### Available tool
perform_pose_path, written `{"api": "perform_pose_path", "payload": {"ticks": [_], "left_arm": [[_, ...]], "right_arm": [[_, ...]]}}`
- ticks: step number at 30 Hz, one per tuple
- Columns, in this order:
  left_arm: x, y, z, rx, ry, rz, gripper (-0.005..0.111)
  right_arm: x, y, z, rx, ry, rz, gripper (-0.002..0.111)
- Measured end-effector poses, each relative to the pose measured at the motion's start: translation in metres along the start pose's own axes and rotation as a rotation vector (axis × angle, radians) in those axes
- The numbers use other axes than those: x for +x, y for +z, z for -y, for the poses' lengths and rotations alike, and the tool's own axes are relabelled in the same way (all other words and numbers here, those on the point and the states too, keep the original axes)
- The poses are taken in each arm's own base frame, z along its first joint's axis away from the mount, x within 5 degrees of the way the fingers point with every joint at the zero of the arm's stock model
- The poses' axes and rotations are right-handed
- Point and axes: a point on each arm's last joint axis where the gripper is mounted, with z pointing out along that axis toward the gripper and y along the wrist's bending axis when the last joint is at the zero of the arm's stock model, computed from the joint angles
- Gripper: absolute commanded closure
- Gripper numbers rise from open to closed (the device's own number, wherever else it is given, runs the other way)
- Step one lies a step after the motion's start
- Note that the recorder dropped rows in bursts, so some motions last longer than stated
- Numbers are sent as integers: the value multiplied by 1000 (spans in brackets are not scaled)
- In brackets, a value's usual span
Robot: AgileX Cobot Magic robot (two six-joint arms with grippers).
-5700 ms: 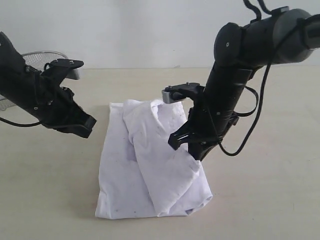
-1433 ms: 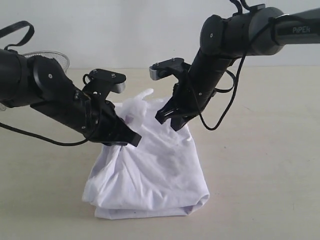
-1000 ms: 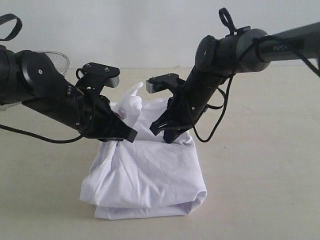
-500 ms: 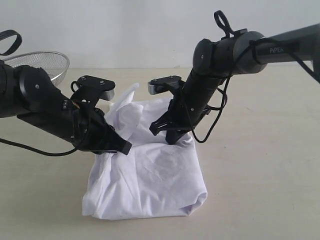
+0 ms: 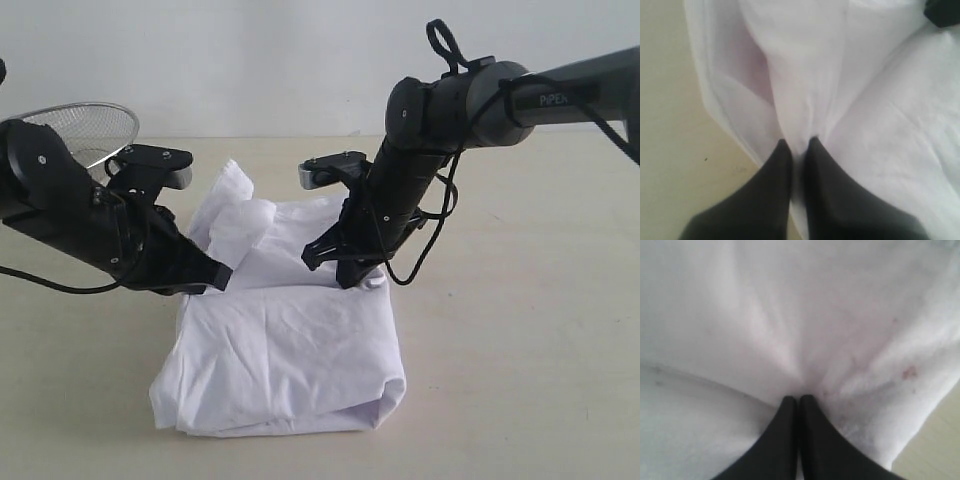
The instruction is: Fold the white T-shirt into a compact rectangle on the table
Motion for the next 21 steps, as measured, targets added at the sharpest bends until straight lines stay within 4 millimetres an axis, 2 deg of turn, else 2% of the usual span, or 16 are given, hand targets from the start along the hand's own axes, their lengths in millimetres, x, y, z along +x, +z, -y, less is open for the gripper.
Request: {"api": "perform_pose_path", "payload": {"ticks": [12, 15, 19, 21], "left_arm": [[1, 1, -2, -13, 0, 10, 101], [1, 0, -7, -29, 25, 10, 87], [1, -2, -20, -63, 32, 18, 52], [0, -2, -24, -75, 30, 30, 41]], "right_arm": [[0, 0, 0, 0, -1, -4, 108], [1, 0, 0, -1, -1, -7, 108], [1, 0, 0, -1, -2, -13, 108], [1, 0, 0, 0, -3, -14, 108]]}}
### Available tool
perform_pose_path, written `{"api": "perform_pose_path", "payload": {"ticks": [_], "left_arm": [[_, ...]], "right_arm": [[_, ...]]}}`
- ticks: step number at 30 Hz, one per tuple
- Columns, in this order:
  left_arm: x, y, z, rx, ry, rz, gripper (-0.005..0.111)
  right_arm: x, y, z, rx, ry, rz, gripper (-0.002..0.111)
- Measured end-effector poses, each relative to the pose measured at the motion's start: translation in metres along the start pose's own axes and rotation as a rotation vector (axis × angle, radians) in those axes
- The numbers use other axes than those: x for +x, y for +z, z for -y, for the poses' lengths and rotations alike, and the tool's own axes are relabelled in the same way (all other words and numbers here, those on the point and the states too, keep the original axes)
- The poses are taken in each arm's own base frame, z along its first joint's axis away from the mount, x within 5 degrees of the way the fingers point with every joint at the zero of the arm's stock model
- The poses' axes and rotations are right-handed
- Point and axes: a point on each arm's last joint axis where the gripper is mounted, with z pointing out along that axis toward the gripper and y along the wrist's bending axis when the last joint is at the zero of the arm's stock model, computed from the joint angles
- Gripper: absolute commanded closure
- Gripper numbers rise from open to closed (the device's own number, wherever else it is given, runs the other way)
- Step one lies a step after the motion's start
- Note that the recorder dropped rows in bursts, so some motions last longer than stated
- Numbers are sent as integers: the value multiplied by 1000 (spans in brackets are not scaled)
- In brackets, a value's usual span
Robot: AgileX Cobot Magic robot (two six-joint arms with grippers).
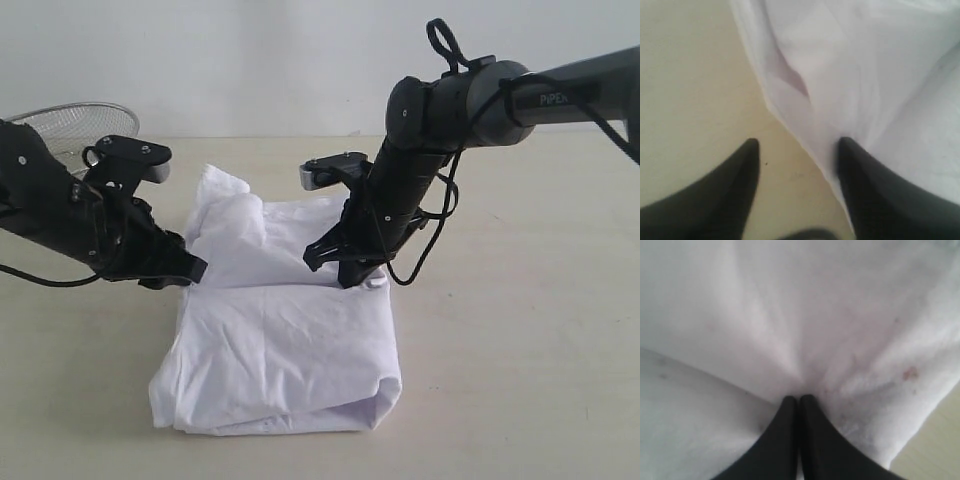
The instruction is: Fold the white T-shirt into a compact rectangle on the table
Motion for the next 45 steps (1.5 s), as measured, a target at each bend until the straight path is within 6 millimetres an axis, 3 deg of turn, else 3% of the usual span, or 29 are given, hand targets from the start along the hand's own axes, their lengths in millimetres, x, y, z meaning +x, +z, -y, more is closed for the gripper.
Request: {"api": "perform_pose_path", "payload": {"ticks": [3, 6, 13, 18, 23, 27, 39, 45], "left_arm": [[-9, -2, -4, -18, -21, 46, 42], [-20, -5, -6, -34, -39, 105, 53], [-27, -10, -6, -30, -72, 125, 102], [-29, -21, 4, -6, -52, 127, 97], [-36, -26, 24, 29, 38, 137, 73], [-39, -17, 24, 23, 38, 144, 57], [-56, 30, 21, 35, -32, 98, 57], [-57, 51, 6, 17, -65, 69, 57]], "right_arm": [[0, 0, 0, 1, -2, -4, 108], [1, 0, 0, 2, -5, -8, 108], [1, 0, 0, 3, -6, -13, 108], [1, 0, 0, 3, -7, -13, 108], [1, 0, 0, 3, -8, -15, 108], [1, 0, 0, 4, -9, -15, 108], [1, -1, 0, 6, -12, -18, 108], [1, -1, 0, 4, -12, -23, 108]]}}
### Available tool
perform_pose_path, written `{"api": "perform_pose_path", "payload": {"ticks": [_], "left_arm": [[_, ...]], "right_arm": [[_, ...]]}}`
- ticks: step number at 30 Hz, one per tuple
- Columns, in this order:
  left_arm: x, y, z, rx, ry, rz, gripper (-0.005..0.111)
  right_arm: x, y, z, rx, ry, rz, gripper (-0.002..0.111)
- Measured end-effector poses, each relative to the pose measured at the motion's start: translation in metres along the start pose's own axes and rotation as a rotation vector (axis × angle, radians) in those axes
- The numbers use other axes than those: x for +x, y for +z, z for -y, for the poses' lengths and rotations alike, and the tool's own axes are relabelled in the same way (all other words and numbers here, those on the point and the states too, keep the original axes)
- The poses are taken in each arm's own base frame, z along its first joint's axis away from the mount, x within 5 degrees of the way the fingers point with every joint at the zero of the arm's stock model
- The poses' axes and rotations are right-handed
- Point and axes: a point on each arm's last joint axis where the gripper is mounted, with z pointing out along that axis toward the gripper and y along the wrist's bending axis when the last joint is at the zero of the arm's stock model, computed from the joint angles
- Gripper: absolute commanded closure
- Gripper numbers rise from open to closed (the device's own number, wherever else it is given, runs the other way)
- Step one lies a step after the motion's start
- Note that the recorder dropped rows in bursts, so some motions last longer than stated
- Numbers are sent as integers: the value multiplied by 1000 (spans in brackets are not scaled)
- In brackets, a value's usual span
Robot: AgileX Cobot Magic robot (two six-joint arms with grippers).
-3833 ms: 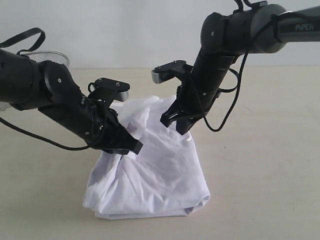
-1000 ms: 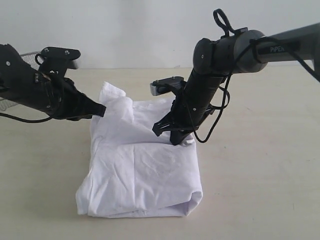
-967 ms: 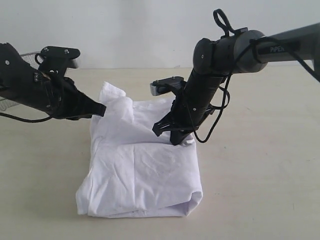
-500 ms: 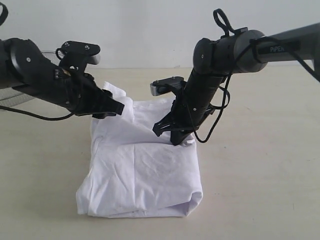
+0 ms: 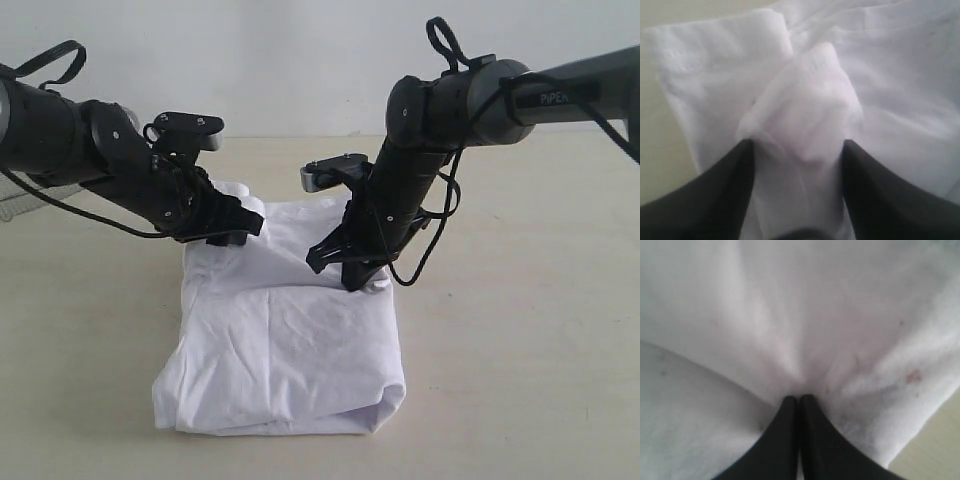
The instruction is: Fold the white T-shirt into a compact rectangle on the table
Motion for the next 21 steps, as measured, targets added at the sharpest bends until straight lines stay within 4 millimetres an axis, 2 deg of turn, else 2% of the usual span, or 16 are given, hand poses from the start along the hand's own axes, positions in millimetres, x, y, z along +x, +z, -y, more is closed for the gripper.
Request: {"api": "perform_pose_path", "payload": {"ticks": [3, 7, 8, 12, 16, 19, 21], "left_arm": [[-6, 0, -8, -11, -15, 17, 64], [-11, 0, -23, -34, -31, 31, 97], [-12, 2, -27, -40, -36, 29, 102], [-6, 12, -38, -55, -38, 4, 102], [-3, 15, -40, -54, -23, -13, 102], [-5, 11, -45, -63, -12, -9, 102], [-10, 0, -47, -66, 9, -8, 102]], "right_arm": [[0, 0, 0, 0, 0, -1, 108], [0, 0, 0, -1, 0, -2, 108], [0, 0, 0, -1, 0, -2, 108], [1, 0, 0, -1, -1, -9, 108], [1, 0, 0, -3, -3, -17, 108], [2, 0, 0, -1, -15, -18, 108], [1, -2, 0, 6, -24, -16, 108]]}}
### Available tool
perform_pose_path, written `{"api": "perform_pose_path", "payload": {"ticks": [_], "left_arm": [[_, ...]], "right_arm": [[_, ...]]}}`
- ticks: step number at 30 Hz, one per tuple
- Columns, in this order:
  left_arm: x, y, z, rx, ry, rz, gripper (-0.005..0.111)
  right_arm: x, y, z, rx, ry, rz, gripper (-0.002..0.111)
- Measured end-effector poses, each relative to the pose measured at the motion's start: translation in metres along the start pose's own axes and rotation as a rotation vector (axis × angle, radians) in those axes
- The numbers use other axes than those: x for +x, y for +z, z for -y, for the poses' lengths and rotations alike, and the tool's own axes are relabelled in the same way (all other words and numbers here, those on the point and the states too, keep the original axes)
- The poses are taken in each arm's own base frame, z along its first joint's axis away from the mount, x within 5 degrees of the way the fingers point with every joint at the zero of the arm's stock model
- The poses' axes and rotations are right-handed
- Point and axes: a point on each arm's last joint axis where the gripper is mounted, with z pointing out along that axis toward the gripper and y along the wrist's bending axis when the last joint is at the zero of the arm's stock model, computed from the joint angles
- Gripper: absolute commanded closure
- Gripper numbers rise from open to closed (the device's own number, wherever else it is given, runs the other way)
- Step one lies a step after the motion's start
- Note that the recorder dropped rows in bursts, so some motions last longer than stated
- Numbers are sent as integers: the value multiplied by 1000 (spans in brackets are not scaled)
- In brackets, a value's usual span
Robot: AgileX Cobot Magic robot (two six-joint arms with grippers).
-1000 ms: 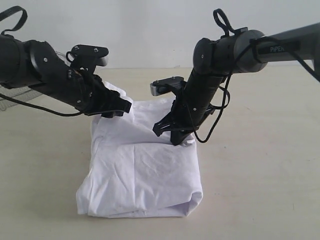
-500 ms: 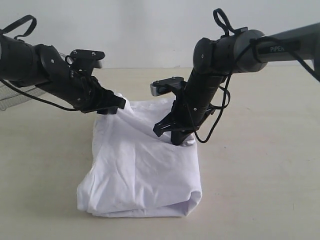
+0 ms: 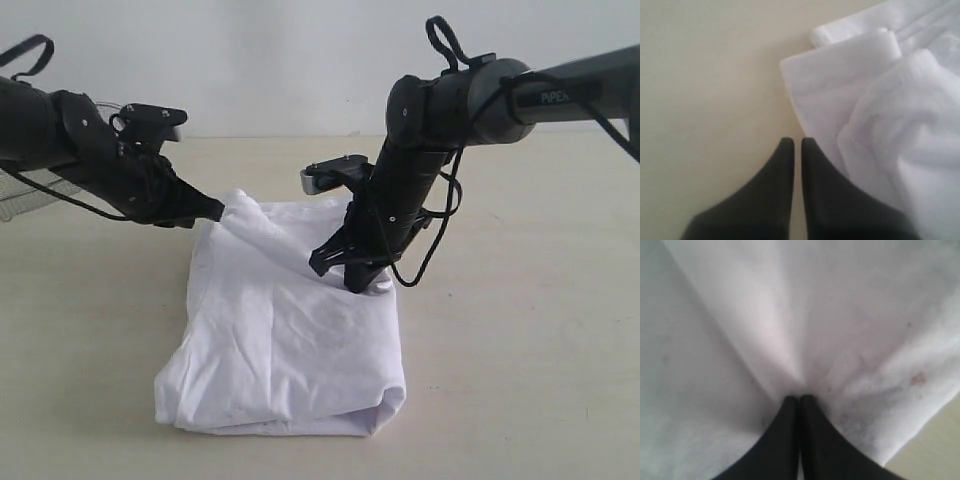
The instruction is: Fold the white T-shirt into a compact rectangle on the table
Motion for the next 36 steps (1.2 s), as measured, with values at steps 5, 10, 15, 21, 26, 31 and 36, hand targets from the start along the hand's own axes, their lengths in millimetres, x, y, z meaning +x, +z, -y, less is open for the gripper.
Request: {"api": "perform_pose_path", "payload": {"ticks": [5, 10, 15, 21, 26, 31, 36], "left_arm": [[-12, -47, 13, 58, 28, -22, 102], [10, -64, 48, 177, 46, -81, 102], [48, -57, 91, 353, 35, -160, 102], [77, -56, 133, 473, 87, -196, 102], [111, -48, 126, 405, 58, -266, 102], [134, -47, 122, 385, 16, -339, 102], [145, -49, 119, 373, -6, -364, 102]], "right_arm": [[-2, -15, 2, 63, -47, 43, 108], [-13, -43, 14, 155, -63, 195, 108], [-15, -54, 47, 163, 11, 250, 108], [-33, -42, 55, -19, 31, 246, 108], [-39, -20, 53, -111, 26, 211, 108], [-38, 4, 59, -111, 55, 192, 108], [-40, 3, 71, -64, 97, 246, 108]]}}
